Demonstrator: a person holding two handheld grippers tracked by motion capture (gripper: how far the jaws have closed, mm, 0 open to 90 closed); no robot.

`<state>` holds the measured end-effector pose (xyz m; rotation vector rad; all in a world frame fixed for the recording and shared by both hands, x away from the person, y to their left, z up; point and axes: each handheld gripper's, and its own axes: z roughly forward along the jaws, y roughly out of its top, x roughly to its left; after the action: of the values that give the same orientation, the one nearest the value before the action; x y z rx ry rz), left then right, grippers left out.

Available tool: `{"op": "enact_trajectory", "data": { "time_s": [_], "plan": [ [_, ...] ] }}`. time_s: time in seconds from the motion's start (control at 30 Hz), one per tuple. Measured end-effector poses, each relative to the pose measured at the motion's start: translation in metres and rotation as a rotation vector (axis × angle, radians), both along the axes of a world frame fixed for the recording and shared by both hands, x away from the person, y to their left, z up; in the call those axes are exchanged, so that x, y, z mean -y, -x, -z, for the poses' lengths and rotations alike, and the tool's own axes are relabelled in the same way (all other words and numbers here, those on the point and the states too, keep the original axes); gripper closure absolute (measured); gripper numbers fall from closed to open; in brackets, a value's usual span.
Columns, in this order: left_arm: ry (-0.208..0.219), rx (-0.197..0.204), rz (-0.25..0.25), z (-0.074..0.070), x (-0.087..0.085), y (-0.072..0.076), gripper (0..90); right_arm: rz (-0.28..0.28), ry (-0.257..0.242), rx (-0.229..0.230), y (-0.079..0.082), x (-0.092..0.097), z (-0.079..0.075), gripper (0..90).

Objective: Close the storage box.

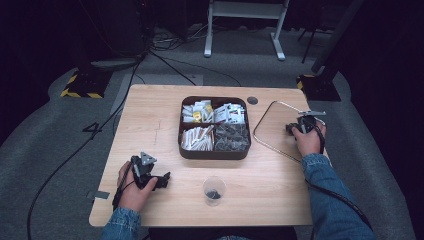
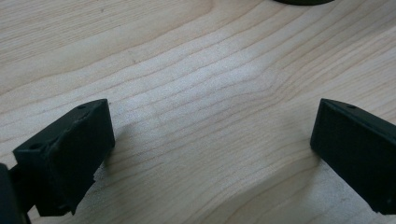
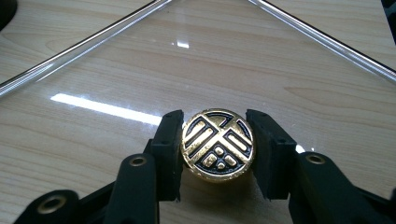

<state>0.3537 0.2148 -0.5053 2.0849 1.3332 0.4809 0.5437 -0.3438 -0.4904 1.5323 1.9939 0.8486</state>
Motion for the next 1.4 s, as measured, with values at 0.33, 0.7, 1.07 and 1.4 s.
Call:
{"op": "enact_trajectory", "data": {
  "time_s": [0.33,0.7,1.07,1.4],
  "plan": [
    [0.000,0.000,0.000,0.000,0.000,0.000,0.0,0.006,-0.025,0.003,0.000,0.002,0.001,59.2],
    [0.000,0.000,0.001,0.000,0.000,0.000,0.1,0.007,-0.040,0.011,0.003,0.008,-0.001,59.3],
    [0.000,0.000,0.000,0.000,0.000,0.000,0.0,0.000,-0.092,0.055,0.009,0.010,-0.023,59.3],
    [0.000,0.000,0.000,0.000,0.000,0.000,0.0,-0.046,-0.105,0.099,0.016,0.006,-0.054,59.3]
  ]
}}
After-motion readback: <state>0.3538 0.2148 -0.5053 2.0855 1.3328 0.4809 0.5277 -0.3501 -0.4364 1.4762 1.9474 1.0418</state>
